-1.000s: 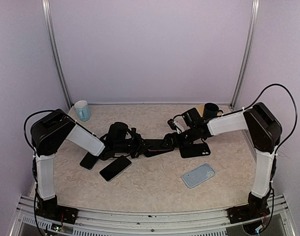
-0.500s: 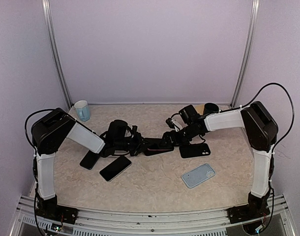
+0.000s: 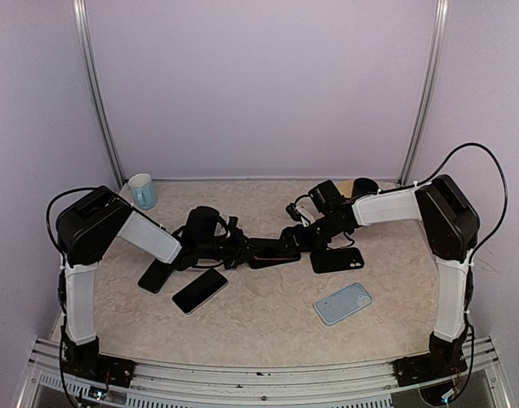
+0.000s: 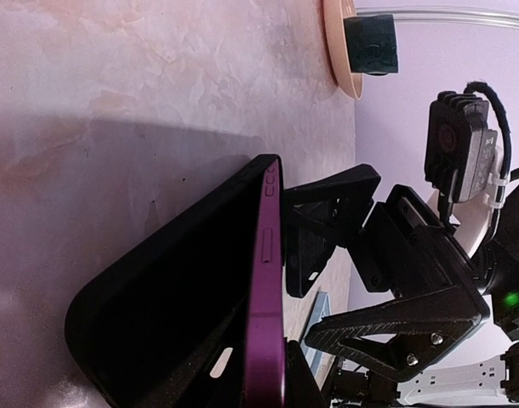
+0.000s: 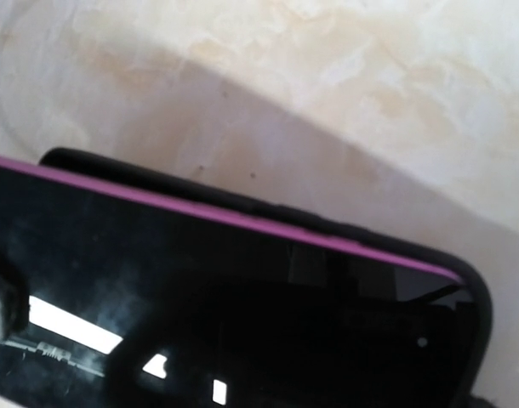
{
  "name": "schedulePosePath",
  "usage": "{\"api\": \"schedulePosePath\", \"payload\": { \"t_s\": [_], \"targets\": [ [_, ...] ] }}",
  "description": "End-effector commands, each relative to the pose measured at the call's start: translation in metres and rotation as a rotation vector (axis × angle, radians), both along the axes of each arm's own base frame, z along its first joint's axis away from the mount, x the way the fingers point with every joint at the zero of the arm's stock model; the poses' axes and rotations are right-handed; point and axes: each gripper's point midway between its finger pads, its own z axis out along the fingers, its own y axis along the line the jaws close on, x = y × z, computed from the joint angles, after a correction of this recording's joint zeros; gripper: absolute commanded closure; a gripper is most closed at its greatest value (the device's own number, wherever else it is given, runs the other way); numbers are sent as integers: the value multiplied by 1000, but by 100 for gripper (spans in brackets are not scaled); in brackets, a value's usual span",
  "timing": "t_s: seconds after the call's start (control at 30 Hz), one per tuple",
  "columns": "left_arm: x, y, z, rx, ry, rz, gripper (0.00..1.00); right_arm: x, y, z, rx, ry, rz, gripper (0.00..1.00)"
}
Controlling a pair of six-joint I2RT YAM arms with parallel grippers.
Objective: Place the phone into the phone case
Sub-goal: Install the phone on the phone case.
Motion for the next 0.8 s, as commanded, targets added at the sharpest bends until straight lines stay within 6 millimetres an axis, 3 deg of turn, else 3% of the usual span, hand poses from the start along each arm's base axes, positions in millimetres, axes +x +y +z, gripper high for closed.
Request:
{"api": "schedulePosePath", "payload": {
  "t_s": [0.0, 0.77],
  "targets": [
    [-37, 21, -88, 257, 143, -43, 100, -38, 42, 8, 132, 27, 186, 0],
    [-33, 28, -93, 324, 135, -47, 94, -30, 18, 21, 131, 6, 147, 0]
  ]
}}
